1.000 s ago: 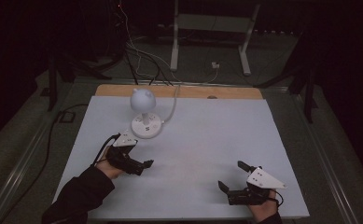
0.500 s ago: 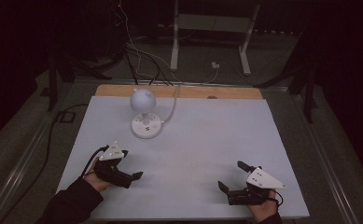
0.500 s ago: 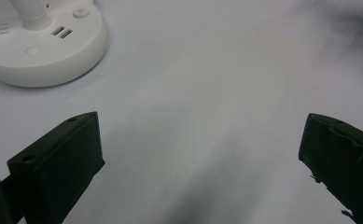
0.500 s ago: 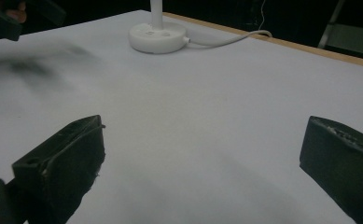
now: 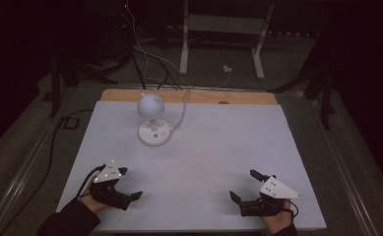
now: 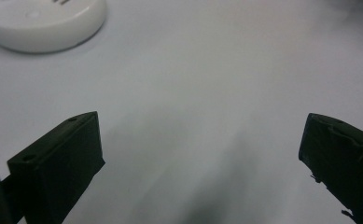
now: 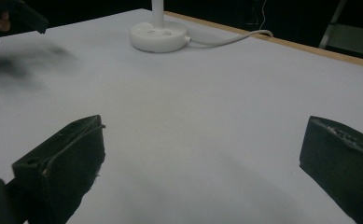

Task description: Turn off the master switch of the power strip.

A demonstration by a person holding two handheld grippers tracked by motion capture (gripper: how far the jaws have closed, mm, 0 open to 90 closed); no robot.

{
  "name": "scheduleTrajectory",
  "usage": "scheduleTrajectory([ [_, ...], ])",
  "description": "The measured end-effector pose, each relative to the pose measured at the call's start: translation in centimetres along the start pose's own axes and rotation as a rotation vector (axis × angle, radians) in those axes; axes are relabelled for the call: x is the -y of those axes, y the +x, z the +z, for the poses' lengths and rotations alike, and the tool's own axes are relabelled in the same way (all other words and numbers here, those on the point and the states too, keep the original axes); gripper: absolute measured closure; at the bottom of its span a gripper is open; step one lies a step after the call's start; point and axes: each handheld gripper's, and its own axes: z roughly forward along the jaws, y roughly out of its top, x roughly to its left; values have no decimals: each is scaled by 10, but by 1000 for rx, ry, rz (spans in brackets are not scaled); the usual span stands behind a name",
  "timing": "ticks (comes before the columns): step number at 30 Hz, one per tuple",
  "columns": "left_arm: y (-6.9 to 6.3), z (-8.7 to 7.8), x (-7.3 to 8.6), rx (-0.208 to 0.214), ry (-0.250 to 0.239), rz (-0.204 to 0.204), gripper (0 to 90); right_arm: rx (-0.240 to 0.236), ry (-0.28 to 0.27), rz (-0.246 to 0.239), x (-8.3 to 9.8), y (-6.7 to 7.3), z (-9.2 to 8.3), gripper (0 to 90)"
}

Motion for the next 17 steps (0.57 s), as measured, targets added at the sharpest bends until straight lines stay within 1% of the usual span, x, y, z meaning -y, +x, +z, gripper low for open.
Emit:
scheduleTrajectory([
  [3,-1,-4,6,-9,-2,9,3,2,0,0,0,0,0,0],
  [5,-1,-7,10,-12,-8,5,3,2,0,3,0,0,-1,0],
  [9,1,-10,21,1,-19,-6,3,0,1,-1,0,0,0,0],
  [11,2,-10,25,7,-34,-9,3,-1,2,-1,0,0,0,0],
  [13,3,-9,26,17,-49,-9,3,-3,3,-2,0,1,0,0],
  [17,3,-9,24,17,-65,-5,3,-2,2,-3,0,1,0,0],
])
